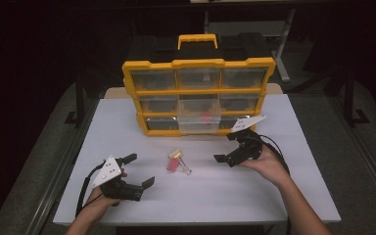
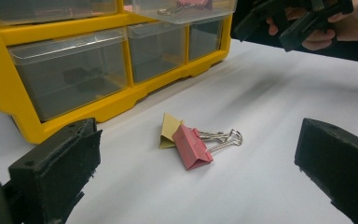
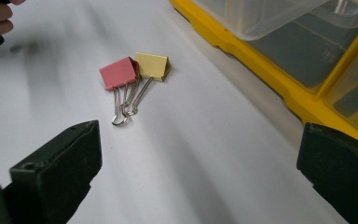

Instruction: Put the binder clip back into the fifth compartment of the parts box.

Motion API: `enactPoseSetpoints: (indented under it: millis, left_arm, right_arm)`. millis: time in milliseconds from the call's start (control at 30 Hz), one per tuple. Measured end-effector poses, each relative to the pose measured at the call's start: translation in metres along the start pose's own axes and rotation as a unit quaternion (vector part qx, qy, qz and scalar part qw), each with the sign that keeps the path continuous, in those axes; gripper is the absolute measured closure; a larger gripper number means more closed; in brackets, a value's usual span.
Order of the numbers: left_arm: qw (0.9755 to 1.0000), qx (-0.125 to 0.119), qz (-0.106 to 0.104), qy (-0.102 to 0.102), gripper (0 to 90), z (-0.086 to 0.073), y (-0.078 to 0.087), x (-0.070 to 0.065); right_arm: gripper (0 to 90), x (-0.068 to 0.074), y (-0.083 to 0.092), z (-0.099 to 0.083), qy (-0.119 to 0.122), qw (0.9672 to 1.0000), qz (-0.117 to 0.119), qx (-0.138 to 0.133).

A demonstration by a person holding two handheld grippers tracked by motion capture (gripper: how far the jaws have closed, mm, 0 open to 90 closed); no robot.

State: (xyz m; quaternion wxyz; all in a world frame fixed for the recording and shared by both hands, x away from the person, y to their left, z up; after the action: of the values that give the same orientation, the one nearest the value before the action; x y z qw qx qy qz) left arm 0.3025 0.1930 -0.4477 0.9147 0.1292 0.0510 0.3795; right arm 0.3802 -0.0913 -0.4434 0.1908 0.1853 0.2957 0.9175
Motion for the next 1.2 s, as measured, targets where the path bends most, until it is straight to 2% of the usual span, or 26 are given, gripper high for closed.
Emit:
enactPoseSetpoints:
  millis: [200, 333, 633, 867, 1200]
  left_arm:
    - [1.0, -0.002, 0.0, 0.0, 0.0, 0.0, 0.0, 0.0]
    - [1.0, 0.001, 0.0, -0.005, 0.0, 0.0, 0.0, 0.0]
    - [1.0, 0.002, -0.001, -0.008, 0.0, 0.0, 0.0, 0.0]
    - [1.0, 0.002, -0.001, -0.008, 0.0, 0.0, 0.0, 0.0]
    - [1.0, 0.002, -0.001, -0.009, 0.0, 0.0, 0.0, 0.0]
  right_arm:
    - [0.0, 0.003, -0.004, -0.003, 0.002, 1.0, 0.005, 0.007]
    - [0.0, 0.005, -0.004, -0.004, 0.004, 1.0, -0.002, 0.008]
    - [0.0, 0.014, -0.01, -0.007, 0.01, 0.9995, 0.008, 0.03]
    - [0.0, 0.019, -0.016, -0.007, 0.011, 0.9992, 0.025, 0.03]
    - [0.0, 0.028, -0.025, -0.006, 0.018, 0.9985, 0.033, 0.04]
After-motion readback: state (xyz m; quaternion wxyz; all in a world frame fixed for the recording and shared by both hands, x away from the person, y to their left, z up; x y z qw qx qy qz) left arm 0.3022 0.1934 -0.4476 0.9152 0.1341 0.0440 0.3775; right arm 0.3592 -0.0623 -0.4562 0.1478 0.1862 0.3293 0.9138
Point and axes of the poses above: each handheld gripper's, and its own axes: y roughly backward along the jaws, z roughly out of its top, x roughly to its left, the point moved 8 cm from there along -y, roughly forward along the jaws, and after that the axes turned 5 degrees about z, right-handed, at the moved point
